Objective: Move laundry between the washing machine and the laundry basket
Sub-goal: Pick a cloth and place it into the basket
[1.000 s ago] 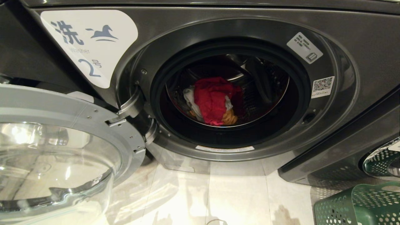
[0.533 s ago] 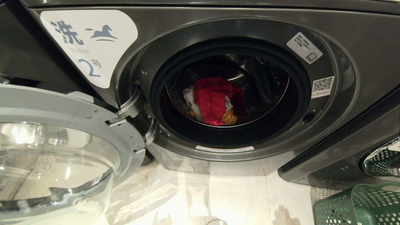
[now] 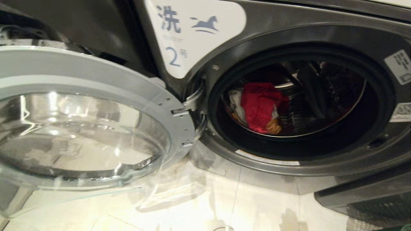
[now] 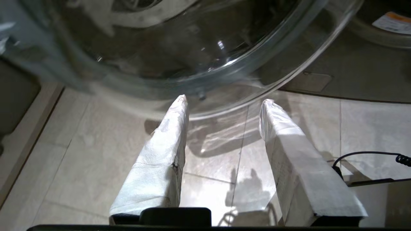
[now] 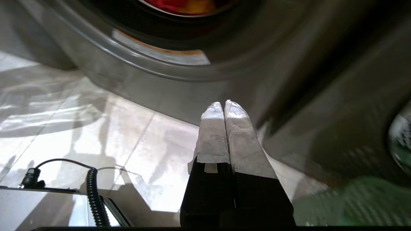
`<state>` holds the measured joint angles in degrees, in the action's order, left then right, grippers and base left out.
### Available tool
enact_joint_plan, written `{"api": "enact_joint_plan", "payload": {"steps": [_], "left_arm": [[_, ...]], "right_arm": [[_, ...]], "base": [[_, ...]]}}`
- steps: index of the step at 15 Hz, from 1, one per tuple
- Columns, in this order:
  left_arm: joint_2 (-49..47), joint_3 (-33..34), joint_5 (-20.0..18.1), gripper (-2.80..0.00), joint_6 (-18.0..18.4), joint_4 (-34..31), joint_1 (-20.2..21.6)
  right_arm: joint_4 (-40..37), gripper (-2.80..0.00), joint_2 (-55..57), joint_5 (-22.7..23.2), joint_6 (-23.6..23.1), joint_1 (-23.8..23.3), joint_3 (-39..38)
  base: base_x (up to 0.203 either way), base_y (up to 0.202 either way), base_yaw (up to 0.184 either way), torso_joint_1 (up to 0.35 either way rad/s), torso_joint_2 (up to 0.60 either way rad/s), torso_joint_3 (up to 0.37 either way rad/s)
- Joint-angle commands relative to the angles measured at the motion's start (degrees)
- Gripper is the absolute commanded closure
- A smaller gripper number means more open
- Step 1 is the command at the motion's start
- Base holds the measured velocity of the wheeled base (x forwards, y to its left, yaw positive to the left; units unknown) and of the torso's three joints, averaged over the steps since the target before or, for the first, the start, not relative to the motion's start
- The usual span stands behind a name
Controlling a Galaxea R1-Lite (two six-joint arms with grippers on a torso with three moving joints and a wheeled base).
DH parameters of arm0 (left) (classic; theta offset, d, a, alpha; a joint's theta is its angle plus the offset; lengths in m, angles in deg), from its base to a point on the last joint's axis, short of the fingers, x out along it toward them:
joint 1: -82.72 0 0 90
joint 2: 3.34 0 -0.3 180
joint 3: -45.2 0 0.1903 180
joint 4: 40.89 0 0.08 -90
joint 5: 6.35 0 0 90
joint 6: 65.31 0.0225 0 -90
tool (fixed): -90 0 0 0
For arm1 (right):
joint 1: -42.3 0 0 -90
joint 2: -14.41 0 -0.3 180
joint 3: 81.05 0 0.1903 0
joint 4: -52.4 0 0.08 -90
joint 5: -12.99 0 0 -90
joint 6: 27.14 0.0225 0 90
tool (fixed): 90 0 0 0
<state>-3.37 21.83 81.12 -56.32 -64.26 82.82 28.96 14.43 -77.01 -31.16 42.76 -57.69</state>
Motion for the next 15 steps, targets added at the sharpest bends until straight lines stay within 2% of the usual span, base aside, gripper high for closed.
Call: {"api": "enact_joint_plan", "payload": {"steps": [1, 3, 6, 9, 10, 12, 14, 15], "left_arm": [[-0.06, -0.08, -0.01, 0.0, 0.02, 0.0, -0.01], [-0.06, 0.0, -0.01, 0.0, -0.03, 0.0, -0.01], [-0.06, -0.04, -0.01, 0.0, 0.21, -0.06, 0.07], [-0.06, 0.0, -0.01, 0.0, 0.19, -0.05, -0.01], [-0.06, 0.0, -0.01, 0.0, 0.06, 0.0, -0.01], [-0.05, -0.08, 0.31, 0.0, -0.36, 0.0, -0.01], [0.02, -0.09, 0.59, 0.0, -2.43, -0.25, -0.01], [-0.04, -0.05, 0.49, 0.0, -4.78, -0.26, -0.01]], "right_arm": [[-0.01, 0.0, 0.06, 0.0, -0.02, -0.02, 0.0], [0.07, 0.0, 0.06, 0.09, 0.07, -0.02, 0.0], [0.03, 0.0, 0.04, 1.47, -1.93, -0.02, 0.03], [-0.55, 0.0, 0.23, -0.82, -2.49, -0.1, 2.4], [-2.51, 0.0, 1.28, -2.16, -2.69, -0.1, 6.55], [-8.34, 0.0, 7.74, -6.02, -0.24, -0.07, 21.61], [-12.62, 0.0, 20.98, -10.88, 6.53, -0.09, 36.52], [-15.11, 0.0, 28.32, -14.73, 10.37, -0.08, 43.95]], "base": [[0.001, -0.008, 0.2, 0.002, 0.0, 0.002], [0.002, -0.004, 0.139, 0.0, 0.0, 0.002], [-0.001, -0.001, 0.021, 0.001, 0.0, 0.001], [0.0, 0.0, 0.0, 0.0, 0.0, 0.0], [0.0, 0.0, 0.0, 0.0, 0.0, 0.0], [0.0, 0.0, 0.0, 0.0, 0.0, 0.0], [0.0, 0.0, 0.0, 0.0, 0.0, 0.0], [0.0, 0.0, 0.0, 0.0, 0.0, 0.0]]}}
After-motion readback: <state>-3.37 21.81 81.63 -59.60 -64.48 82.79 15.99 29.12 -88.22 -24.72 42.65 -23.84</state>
